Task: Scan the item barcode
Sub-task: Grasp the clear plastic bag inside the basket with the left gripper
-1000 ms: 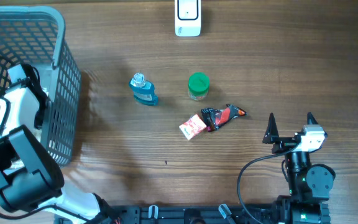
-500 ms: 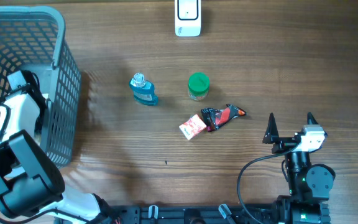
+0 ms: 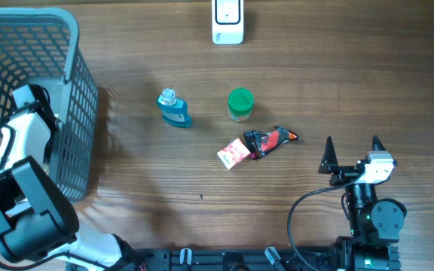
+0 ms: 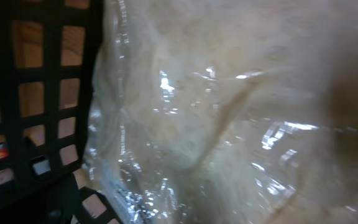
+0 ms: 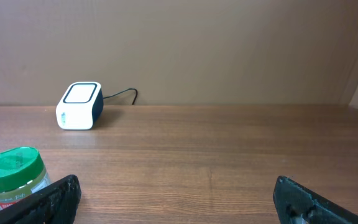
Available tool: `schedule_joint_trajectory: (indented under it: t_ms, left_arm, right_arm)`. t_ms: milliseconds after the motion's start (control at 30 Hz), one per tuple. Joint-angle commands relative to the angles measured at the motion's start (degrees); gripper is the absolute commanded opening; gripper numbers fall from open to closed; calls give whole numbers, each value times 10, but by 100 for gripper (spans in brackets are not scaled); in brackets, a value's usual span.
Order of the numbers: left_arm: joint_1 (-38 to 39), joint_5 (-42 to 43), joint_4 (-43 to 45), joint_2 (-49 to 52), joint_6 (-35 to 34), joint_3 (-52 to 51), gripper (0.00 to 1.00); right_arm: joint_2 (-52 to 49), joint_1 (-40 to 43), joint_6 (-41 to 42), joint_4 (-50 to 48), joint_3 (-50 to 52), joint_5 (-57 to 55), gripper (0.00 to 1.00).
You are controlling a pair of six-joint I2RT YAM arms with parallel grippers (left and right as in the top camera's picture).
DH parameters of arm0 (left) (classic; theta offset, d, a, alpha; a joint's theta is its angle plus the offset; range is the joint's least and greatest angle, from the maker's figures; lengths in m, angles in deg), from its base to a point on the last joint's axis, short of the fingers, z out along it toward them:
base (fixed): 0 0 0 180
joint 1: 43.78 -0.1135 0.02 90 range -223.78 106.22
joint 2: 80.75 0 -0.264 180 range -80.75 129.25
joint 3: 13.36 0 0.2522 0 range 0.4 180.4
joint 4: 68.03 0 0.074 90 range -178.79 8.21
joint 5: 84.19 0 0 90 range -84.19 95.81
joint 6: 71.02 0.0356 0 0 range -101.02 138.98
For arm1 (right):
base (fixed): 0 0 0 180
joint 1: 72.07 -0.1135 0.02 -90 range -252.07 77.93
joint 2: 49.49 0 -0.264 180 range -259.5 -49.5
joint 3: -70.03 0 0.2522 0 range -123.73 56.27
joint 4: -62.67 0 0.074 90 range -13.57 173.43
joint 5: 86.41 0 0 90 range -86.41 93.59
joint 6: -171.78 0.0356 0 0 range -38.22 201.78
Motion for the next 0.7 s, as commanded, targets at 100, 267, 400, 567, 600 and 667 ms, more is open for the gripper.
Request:
schedule_joint_trajectory:
  t_ms: [100,267,400,567,600,667]
  left_arm:
    - [-43,-30,1,30,-12,-25,94]
    - [-62,-30,3,30,-13,-25,74]
    - [-62,-27,3,30,-26,-25,56]
    - [-62,12,0,30,-37,-25,35]
    - [-62,16,0,30,-40,-25,29]
    - [-61,24,0,30,-56,-25,20]
  right_arm:
    - [0,-1,-5,-3,1,7,100]
    - [0,-1,-5,-3,1,7,100]
    - [0,-1,-5,-3,1,7,100]
    - [0,-1,-5,-3,1,7,100]
    - [0,-1,-5,-3,1,7,100]
    - [0,-1,-5,-3,1,7,100]
